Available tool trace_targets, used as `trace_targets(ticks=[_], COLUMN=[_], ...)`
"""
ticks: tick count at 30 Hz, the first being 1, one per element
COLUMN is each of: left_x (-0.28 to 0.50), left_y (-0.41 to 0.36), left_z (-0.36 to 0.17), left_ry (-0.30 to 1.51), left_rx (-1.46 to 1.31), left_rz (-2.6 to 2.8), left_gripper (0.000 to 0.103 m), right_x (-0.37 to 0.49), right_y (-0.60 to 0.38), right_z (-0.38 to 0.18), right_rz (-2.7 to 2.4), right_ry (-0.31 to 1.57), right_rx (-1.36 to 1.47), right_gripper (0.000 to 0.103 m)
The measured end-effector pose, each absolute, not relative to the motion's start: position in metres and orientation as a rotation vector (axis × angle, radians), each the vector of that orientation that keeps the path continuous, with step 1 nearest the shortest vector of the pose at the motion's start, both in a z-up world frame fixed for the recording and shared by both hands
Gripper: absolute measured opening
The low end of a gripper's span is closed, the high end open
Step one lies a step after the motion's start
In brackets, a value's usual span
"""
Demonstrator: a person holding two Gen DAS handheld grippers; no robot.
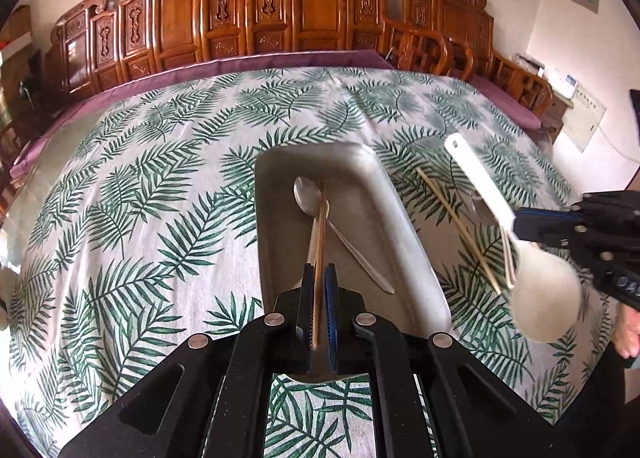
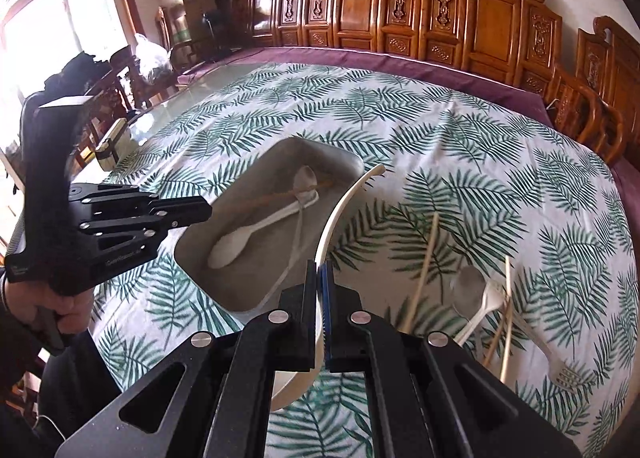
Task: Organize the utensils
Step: 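Carry the chopstick over the grey tray with the left tool while the right holds the ladle, then open the left tool to drop the chopstick while the right tool lowers the ladle into the tray and opens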
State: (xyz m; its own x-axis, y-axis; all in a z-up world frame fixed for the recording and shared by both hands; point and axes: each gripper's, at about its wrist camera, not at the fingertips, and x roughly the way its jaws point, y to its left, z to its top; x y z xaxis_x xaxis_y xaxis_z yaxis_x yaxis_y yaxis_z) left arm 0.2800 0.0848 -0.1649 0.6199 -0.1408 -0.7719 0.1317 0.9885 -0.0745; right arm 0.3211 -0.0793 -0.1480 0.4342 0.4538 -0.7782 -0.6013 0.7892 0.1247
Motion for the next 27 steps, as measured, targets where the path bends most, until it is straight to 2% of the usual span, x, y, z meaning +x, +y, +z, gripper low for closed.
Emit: trace_targets(ticks=[2, 4, 15, 27], left_x=[0.28, 0.279, 0.277, 0.275], left_y=[0.087, 0.092, 0.121, 0.134], left_z=[-0.159, -0.151, -0.11, -0.093], left_ry=[0.881, 0.857, 0.754, 0.713], left_rx=[-0.004, -0.01, -0.036, -0.056], left_rz=[-0.154, -0.149, -0.08, -0.053], left_gripper=[0.008, 0.015, 0.023, 0.023], right_x=[0.324, 0.328, 0.351, 0.37], right_y=[-0.071, -0.062, -0.016, 0.013], right_z=[-0.147, -0.146, -0.148, -0.18], right_rz=[0.669, 0.677, 0.688, 0.669], right_ry=[0.906, 0.902, 0.901, 0.954], right_rx=[-0.182, -0.18, -0.176, -0.175], right_gripper=[0.003, 0.003, 0.003, 0.005])
